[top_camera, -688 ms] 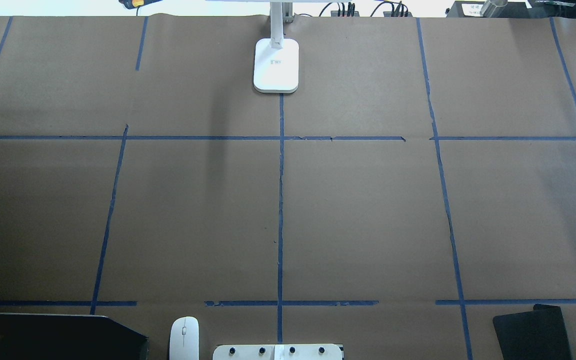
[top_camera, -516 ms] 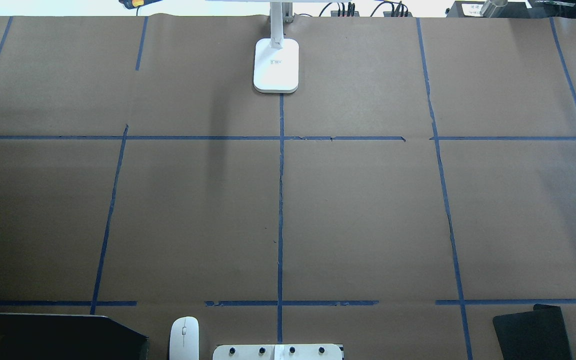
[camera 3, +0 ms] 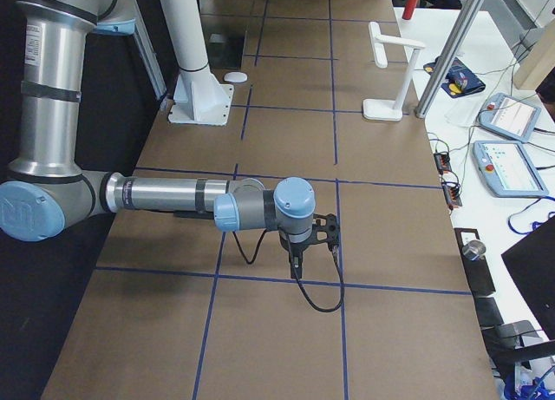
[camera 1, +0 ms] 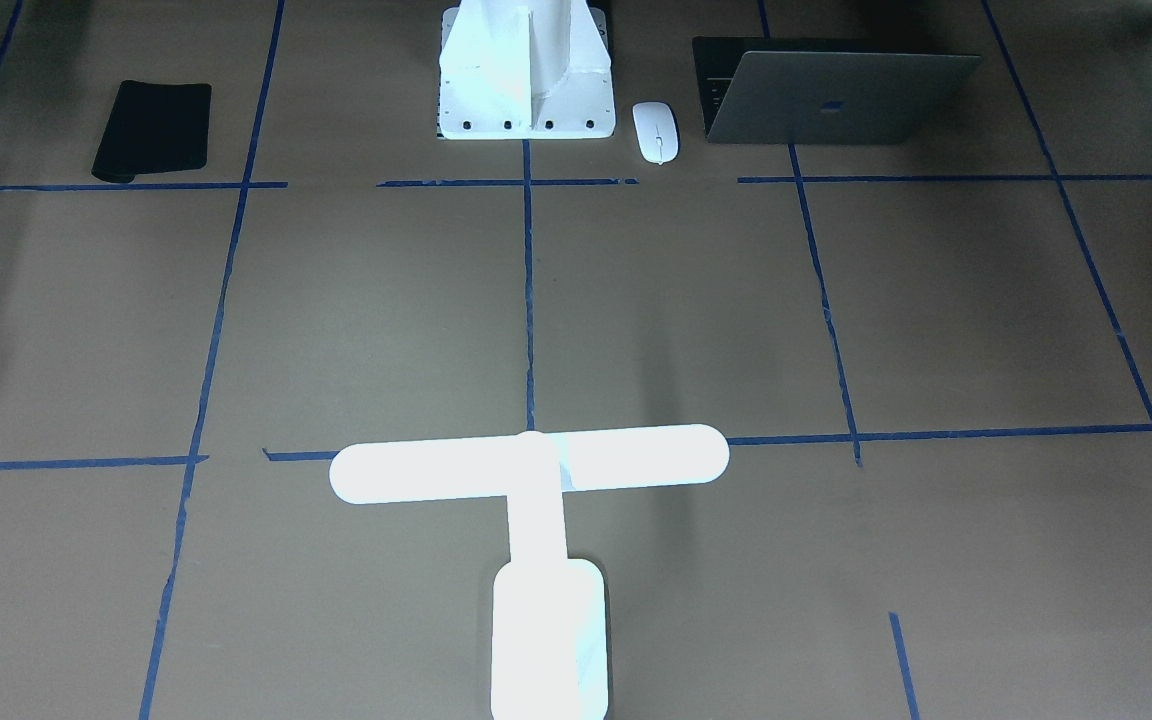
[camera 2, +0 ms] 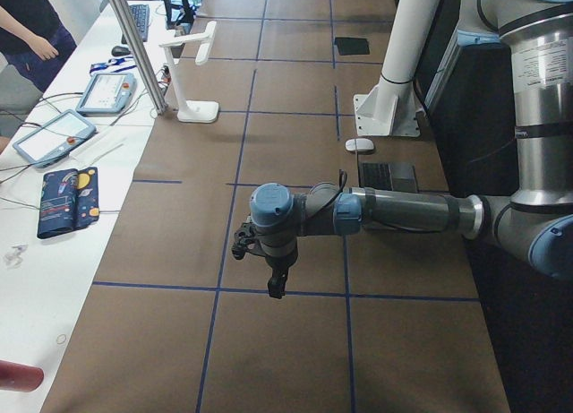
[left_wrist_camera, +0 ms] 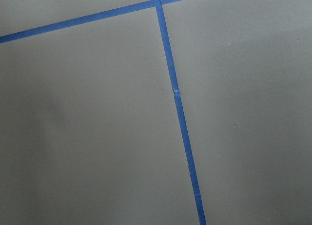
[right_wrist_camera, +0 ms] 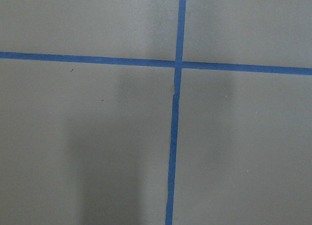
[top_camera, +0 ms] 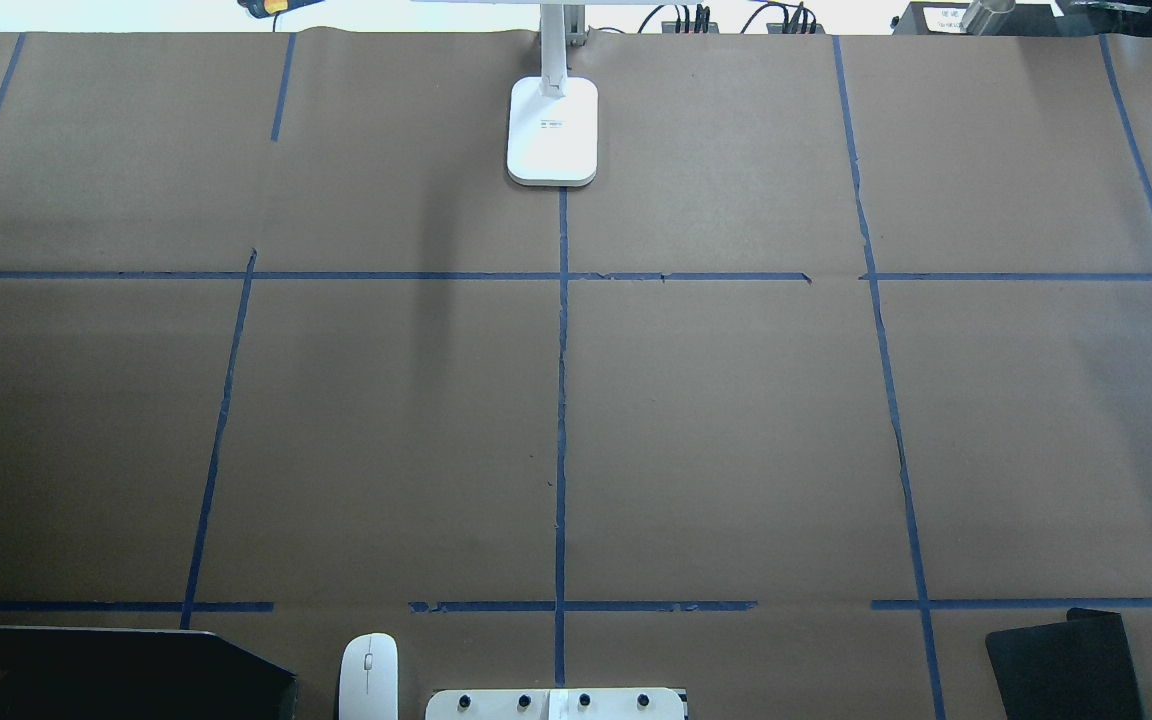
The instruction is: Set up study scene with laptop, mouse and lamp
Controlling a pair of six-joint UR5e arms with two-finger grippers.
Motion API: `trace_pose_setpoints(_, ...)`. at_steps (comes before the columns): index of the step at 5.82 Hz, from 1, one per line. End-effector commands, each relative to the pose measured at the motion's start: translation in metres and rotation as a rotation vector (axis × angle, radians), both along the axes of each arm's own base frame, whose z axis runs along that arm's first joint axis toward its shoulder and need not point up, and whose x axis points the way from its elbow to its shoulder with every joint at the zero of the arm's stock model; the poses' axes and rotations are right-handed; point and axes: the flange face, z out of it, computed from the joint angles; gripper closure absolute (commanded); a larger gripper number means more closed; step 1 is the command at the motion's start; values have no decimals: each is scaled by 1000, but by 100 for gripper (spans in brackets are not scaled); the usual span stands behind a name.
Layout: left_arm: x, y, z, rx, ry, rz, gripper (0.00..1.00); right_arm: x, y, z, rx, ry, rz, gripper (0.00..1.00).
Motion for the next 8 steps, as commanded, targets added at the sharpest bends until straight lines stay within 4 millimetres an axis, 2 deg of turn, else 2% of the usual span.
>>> trace_pose_setpoints(1,1,-26,-30,48,3,-39,0,0,0,-1,2,0,0,0)
trace_pose_setpoints(2,2,-46,-54,104,14,-56,0,0,0,-1,2,0,0,0)
trace_pose_setpoints(3,7,-54,-75,159,79,-54,0,1,1,-2,5,0,1,0)
trace_pose_setpoints(5,14,-57,-93,283,129,-40,0,0,1,-3,6,0,-1,0)
trace_pose_setpoints(6,35,-55,-96,331,141,6,0,0,1,-3,5,0,0,0)
trace_pose_setpoints(7,89,-52,-125,423,178,128,0,0,1,-3,5,0,0,0)
trace_pose_setpoints(8,126,-41,-155,495,253,218,0,0,1,-3,5,-2,0,0)
